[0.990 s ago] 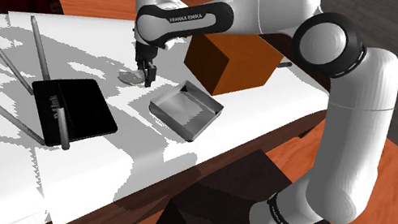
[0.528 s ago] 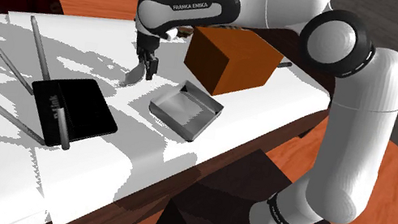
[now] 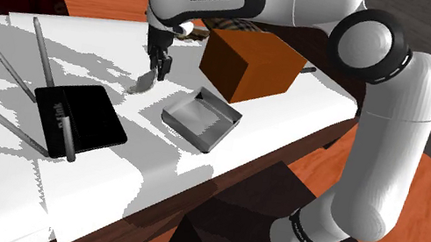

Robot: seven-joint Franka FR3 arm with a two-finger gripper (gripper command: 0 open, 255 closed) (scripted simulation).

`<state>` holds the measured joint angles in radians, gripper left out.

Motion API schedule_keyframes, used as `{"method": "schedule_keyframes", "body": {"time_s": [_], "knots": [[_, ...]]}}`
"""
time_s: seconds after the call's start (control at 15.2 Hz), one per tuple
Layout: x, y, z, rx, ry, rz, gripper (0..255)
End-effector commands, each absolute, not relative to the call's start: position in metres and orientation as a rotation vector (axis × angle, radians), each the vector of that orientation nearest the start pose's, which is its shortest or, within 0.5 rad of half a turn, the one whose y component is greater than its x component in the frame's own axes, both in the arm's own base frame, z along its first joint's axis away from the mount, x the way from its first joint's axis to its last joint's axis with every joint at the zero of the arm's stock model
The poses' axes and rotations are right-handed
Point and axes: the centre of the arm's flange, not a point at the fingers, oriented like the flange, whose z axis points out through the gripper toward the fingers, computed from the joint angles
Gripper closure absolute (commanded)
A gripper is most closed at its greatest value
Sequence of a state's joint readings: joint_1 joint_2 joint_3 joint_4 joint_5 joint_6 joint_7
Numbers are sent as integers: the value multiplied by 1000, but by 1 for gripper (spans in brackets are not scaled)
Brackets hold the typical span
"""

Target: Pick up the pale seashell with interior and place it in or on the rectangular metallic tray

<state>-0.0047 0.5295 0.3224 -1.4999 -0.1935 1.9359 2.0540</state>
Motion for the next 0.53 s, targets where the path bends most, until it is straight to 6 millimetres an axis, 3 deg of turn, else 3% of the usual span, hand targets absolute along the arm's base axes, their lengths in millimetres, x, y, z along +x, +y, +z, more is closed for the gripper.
{"method": "schedule_keyframes", "body": {"time_s": [0.0,0.26,0.46], "knots": [[671,182,363,-2182,2314,82,0],[671,216,353,-2317,2064,253,0],[670,218,342,-2320,2058,257,0]]}}
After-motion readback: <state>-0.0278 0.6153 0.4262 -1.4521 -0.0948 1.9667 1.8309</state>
